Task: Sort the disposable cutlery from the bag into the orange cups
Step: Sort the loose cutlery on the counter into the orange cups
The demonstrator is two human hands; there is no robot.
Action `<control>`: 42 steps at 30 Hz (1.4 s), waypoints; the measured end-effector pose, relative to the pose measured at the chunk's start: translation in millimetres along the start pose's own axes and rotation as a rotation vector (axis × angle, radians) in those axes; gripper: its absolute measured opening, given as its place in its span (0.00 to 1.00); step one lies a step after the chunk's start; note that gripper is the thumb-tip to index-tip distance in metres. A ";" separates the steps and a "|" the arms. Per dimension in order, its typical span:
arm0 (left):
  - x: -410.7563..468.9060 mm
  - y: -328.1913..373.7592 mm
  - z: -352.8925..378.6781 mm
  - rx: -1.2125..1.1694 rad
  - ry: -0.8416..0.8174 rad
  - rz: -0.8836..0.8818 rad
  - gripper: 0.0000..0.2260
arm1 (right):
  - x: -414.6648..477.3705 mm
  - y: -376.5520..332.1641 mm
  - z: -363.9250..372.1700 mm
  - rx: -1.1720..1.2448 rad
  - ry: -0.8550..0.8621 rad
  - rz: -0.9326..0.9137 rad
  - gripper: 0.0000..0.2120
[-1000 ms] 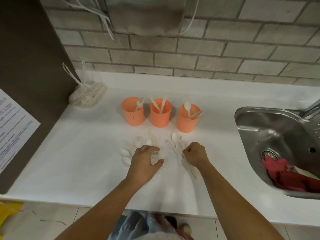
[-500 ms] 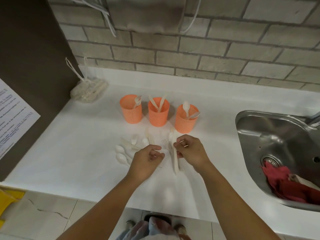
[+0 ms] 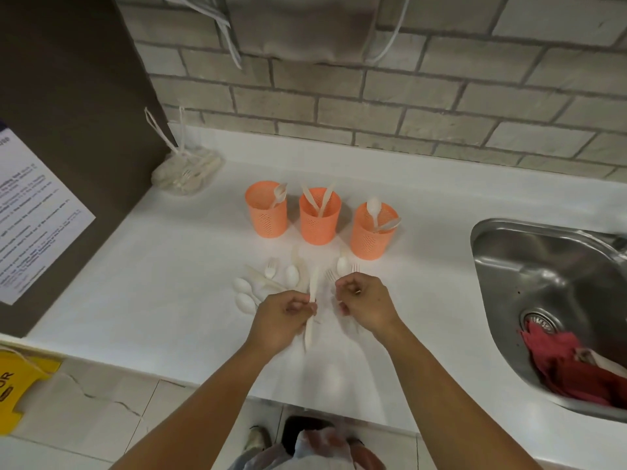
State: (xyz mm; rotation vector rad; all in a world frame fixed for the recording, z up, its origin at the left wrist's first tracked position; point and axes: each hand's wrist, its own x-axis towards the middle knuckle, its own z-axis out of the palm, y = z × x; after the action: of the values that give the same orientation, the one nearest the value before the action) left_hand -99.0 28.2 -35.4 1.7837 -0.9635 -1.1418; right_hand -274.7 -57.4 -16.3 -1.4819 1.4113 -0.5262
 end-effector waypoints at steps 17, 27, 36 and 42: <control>-0.7 -19.0 -76.3 -0.066 0.157 -0.056 0.04 | 22.6 -27.8 77.1 -0.656 -0.025 -0.039 0.09; 5.5 -17.7 -95.0 -0.040 0.119 -0.029 0.06 | 17.9 -38.5 85.1 -0.559 0.036 0.076 0.12; 14.0 -21.4 -101.6 -0.029 0.049 -0.012 0.06 | 9.7 -31.3 83.9 -0.311 0.262 0.015 0.08; 18.3 -22.8 -98.5 -0.070 0.020 -0.007 0.06 | -6.1 -46.6 90.6 -0.030 0.202 -0.139 0.09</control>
State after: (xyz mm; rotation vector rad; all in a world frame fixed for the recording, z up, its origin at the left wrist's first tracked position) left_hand 2.8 42.1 -34.5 1.7403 -0.8954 -1.1469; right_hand -177.1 -27.7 -12.9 -1.5947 1.4828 -0.7624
